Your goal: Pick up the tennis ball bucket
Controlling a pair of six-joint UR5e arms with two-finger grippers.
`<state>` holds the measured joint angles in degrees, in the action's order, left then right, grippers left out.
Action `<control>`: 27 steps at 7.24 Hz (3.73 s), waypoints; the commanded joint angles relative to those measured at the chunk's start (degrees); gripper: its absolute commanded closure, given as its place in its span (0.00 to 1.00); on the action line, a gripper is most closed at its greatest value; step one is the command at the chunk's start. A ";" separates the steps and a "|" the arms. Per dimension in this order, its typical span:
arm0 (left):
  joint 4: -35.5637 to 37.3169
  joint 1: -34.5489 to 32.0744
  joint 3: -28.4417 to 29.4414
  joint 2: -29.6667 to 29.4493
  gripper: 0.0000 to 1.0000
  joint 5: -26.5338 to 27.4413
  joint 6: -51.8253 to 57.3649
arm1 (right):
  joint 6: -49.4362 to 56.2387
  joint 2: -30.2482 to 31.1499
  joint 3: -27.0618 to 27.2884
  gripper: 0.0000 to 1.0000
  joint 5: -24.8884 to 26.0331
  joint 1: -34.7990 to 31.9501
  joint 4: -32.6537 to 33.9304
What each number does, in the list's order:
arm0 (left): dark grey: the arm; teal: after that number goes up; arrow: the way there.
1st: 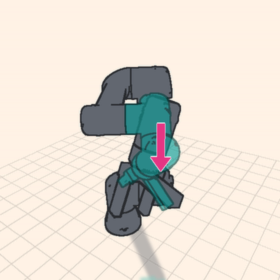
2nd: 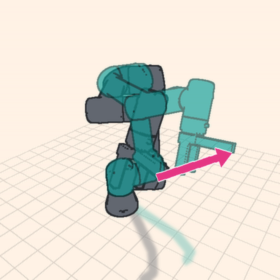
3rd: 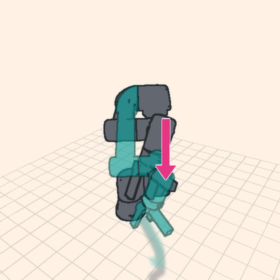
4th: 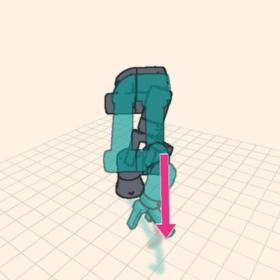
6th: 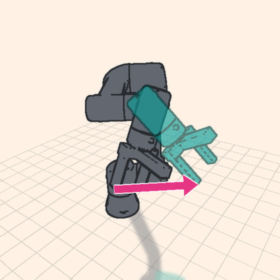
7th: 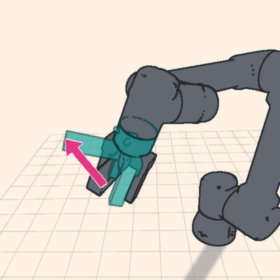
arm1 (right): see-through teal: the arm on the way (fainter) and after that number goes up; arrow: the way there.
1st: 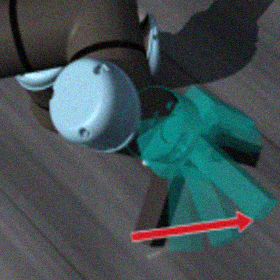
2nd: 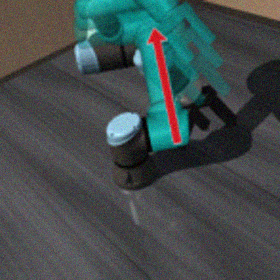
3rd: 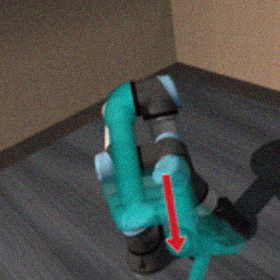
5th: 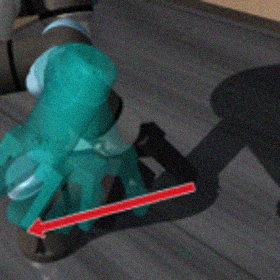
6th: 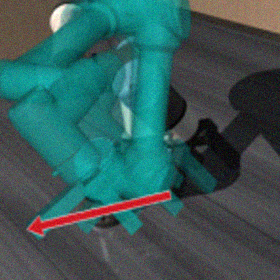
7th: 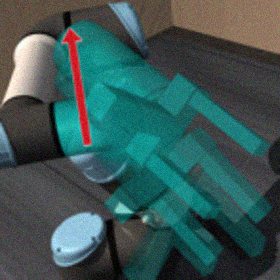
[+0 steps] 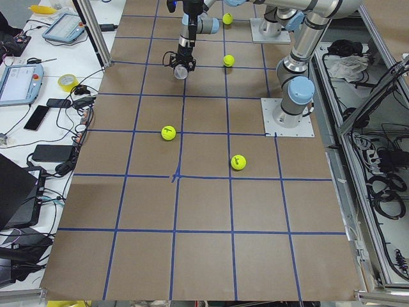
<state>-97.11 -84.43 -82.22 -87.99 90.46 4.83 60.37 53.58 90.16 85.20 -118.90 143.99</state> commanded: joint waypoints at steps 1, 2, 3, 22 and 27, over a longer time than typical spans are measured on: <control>-0.27 -0.12 -0.40 0.19 0.00 -0.20 0.09 | -0.33 1.08 -0.42 0.00 -0.56 0.08 -0.38; -0.27 -0.04 -0.48 0.19 0.00 -0.20 0.17 | -0.51 2.56 -0.43 0.00 -0.56 0.42 -1.33; -0.44 0.05 -0.49 0.19 0.00 -0.20 0.18 | -0.60 2.67 -0.43 0.00 -0.56 0.51 -1.52; 22.57 0.58 -13.49 -31.45 0.05 -32.19 9.15 | -47.43 36.58 -2.19 0.00 4.53 32.16 -50.75; 22.67 -1.00 -13.76 -32.69 0.30 -32.19 7.21 | -62.39 37.91 -1.04 0.00 0.84 31.89 -52.42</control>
<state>-74.40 -85.23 -96.04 -120.61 58.27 12.26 -1.64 90.93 88.67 87.73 -87.02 90.59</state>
